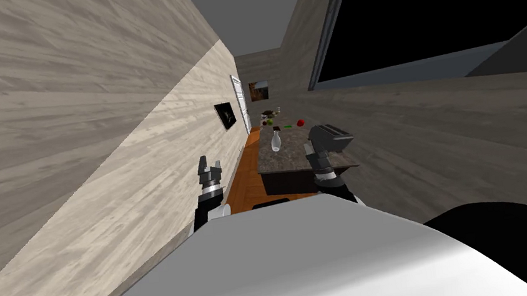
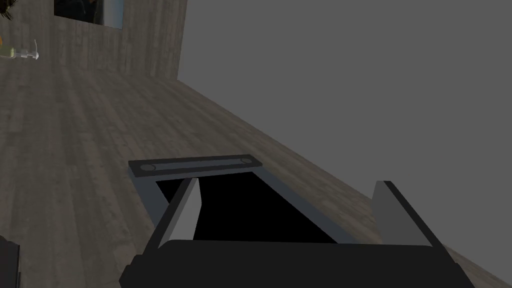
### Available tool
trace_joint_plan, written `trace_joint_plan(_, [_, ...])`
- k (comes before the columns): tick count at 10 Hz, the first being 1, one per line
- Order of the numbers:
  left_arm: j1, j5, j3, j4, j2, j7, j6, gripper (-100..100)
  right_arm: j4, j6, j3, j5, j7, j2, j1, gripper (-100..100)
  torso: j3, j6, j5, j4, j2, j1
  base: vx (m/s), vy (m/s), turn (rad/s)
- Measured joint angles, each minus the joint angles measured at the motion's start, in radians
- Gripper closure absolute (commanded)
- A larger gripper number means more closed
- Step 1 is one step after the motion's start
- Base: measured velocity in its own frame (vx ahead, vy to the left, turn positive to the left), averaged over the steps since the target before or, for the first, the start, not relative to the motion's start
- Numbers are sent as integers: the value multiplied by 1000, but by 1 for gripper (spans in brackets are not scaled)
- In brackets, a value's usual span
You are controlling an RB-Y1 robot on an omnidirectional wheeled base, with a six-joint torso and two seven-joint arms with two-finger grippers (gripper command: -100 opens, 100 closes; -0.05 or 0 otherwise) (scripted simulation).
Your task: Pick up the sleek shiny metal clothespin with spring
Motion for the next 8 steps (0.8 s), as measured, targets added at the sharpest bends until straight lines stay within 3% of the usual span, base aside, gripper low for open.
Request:
trace_joint_plan(2, [0,0,0,0,0,0,0,0,14,6,10,-2,13,-49,34,-100,-2,0,-1,-1,-4,-4,-35,68,287])
trace_joint_plan(3, [0,0,0,0,0,0,0,0,48,7,24,-2,26,-80,45,-100,-4,0,-1,-1,-7,-3,37,98,275])
trace_joint_plan(6, [0,0,0,0,0,0,0,0,59,47,79,3,68,-156,122,-100,-5,0,-1,-2,-9,-4,16,50,142])
trace_joint_plan(8, [0,0,0,0,0,0,0,0,79,42,83,-1,74,-181,140,-100,-5,1,-2,-2,-9,-7,0,0,0])
